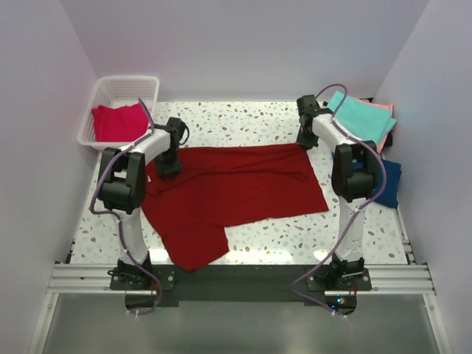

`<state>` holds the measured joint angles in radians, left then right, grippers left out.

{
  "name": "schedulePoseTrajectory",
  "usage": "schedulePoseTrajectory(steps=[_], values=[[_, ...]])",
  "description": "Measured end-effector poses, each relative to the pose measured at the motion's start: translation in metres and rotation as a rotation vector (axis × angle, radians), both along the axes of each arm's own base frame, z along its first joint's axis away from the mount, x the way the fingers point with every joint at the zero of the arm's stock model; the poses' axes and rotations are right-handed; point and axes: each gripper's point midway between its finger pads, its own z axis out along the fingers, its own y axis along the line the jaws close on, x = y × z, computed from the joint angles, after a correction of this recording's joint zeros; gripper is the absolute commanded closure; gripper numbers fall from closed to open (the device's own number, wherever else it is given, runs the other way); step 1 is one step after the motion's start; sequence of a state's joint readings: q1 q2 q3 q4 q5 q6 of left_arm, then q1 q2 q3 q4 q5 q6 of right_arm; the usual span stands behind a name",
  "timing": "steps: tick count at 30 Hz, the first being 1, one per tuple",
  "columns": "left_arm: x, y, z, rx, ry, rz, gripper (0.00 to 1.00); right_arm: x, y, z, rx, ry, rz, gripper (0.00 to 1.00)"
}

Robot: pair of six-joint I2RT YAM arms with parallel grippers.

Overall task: Fold and stack the t-shirts
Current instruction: Fold the tshirt

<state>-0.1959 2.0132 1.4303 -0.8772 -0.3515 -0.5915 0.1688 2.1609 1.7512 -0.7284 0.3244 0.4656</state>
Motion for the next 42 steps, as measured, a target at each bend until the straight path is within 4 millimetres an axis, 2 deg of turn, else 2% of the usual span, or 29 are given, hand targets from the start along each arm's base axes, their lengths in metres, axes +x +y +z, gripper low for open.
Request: schedulePoseTrajectory(steps=[4, 7, 9, 10, 13, 16, 23, 26, 30, 36, 39, 42], values=[[0.0, 0.0, 0.0, 0.0, 0.0, 0.0, 0.57, 0.015, 0.002, -0.009, -0.002, -0.003, 0.006, 1.0], [0.0, -0.001, 0.0, -0.003, 0.0, -0.001, 0.57, 0.017, 0.003, -0.018, -0.006, 0.012, 0.015, 0.98], [0.0, -0.001, -0.001, -0.005, 0.001, -0.001, 0.57, 0.017, 0.003, -0.02, -0.005, 0.017, 0.024, 0.87], [0.0, -0.001, -0.001, -0.005, 0.001, -0.001, 0.57, 0.017, 0.004, -0.02, -0.004, 0.018, 0.028, 0.74], [0.0, -0.001, -0.001, -0.006, 0.001, -0.001, 0.57, 0.017, 0.003, -0.02, -0.007, 0.02, 0.036, 0.56], [0.0, -0.001, -0.001, -0.007, 0.0, -0.001, 0.57, 0.013, 0.0, -0.016, -0.009, 0.016, 0.037, 0.51], [0.001, -0.001, -0.001, -0.005, 0.007, -0.008, 0.57, -0.015, -0.003, 0.018, 0.016, -0.012, 0.045, 0.51], [0.001, -0.001, -0.001, -0.005, 0.01, -0.009, 0.57, -0.034, -0.001, 0.026, 0.047, -0.018, 0.054, 0.51], [0.001, -0.002, -0.001, -0.005, 0.014, -0.01, 0.57, -0.061, 0.003, 0.018, 0.085, 0.019, 0.068, 0.51], [0.001, -0.002, -0.002, -0.004, 0.017, -0.012, 0.57, -0.09, 0.012, -0.013, 0.146, 0.097, 0.095, 0.54], [0.001, -0.001, -0.002, -0.003, 0.018, -0.013, 0.57, -0.095, 0.018, -0.021, 0.169, 0.106, 0.105, 0.56], [0.001, -0.001, -0.002, -0.003, 0.019, -0.013, 0.58, -0.089, 0.022, -0.02, 0.185, 0.084, 0.113, 0.6]])
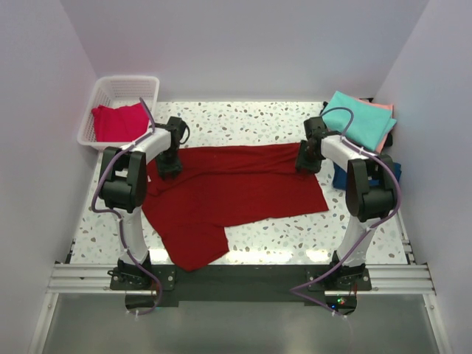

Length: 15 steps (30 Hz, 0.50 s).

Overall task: Fold and stack the t-shirts
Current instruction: Fold the tshirt

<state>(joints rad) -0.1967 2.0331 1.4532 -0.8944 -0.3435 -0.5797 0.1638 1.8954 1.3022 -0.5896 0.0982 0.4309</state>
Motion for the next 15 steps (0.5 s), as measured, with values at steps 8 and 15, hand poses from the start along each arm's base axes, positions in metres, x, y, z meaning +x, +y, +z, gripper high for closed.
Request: schedulePoseTrajectory(steps=[8, 15], values=[[0.0, 0.0, 0.0, 0.001, 0.001, 0.0, 0.57, 0.008, 0.008, 0.001, 0.04, -0.03, 0.003, 1.0], [0.0, 0.0, -0.001, 0.001, 0.003, 0.0, 0.57, 0.022, 0.011, 0.021, 0.049, -0.06, 0.003, 1.0]])
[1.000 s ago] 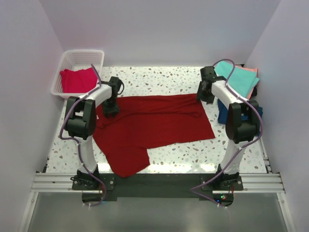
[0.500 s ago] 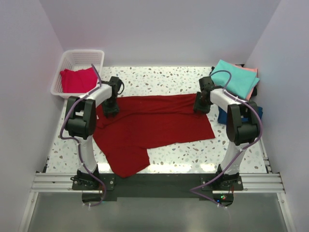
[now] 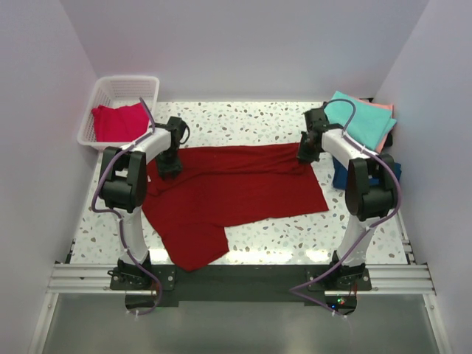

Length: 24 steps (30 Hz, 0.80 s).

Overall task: Fold and stack the t-shirts
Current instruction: Fold the tshirt

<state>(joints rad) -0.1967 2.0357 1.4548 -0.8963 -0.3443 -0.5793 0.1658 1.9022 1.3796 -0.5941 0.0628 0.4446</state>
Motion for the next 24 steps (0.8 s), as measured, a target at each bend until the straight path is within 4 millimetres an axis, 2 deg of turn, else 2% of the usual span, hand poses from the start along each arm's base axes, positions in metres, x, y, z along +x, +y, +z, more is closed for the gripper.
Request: schedulePoseTrajectory(steps=[4, 8, 11, 14, 20, 24], values=[[-0.001, 0.0, -0.001, 0.0, 0.002, 0.0, 0.57, 0.035, 0.004, 0.036, 0.001, -0.087, 0.004, 1.0], [-0.003, 0.0, -0.002, 0.001, 0.006, 0.0, 0.57, 0.084, 0.008, 0.082, -0.002, -0.225, 0.012, 1.0], [-0.003, 0.0, -0.003, 0.001, 0.004, 0.0, 0.57, 0.109, 0.013, 0.098, -0.001, -0.284, 0.024, 1.0], [-0.003, 0.0, -0.003, 0.0, 0.002, 0.0, 0.57, 0.124, 0.017, 0.098, 0.003, -0.304, 0.035, 1.0], [-0.003, 0.0, -0.003, 0.0, 0.001, 0.0, 0.57, 0.119, 0.018, 0.075, 0.001, -0.275, 0.053, 1.0], [-0.003, 0.001, -0.004, 0.001, 0.004, 0.0, 0.58, 0.124, 0.021, 0.078, 0.016, -0.301, 0.064, 1.0]])
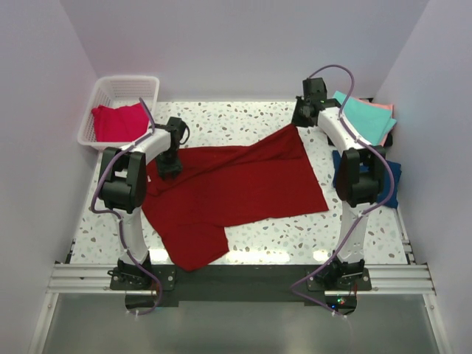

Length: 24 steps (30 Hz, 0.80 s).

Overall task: Fold and stack the t-shirts
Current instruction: Fold the tshirt

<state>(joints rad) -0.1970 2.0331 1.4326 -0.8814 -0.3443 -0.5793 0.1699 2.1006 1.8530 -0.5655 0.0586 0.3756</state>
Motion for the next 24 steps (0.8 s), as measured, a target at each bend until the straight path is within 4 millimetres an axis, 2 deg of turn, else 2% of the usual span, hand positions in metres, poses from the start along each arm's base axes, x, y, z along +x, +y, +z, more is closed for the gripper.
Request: schedulePoseTrajectory(steps=[9, 17, 24], values=[[0.0, 0.0, -0.001, 0.001, 0.003, -0.001, 0.58, 0.027, 0.008, 0.034, 0.033, -0.137, 0.019, 1.0], [0.0, 0.0, -0.001, 0.001, 0.007, -0.001, 0.58, 0.046, 0.015, 0.056, 0.052, -0.247, 0.051, 1.0], [0.0, 0.0, -0.001, 0.004, 0.02, -0.006, 0.58, 0.05, 0.019, 0.088, 0.057, -0.345, 0.075, 1.0]])
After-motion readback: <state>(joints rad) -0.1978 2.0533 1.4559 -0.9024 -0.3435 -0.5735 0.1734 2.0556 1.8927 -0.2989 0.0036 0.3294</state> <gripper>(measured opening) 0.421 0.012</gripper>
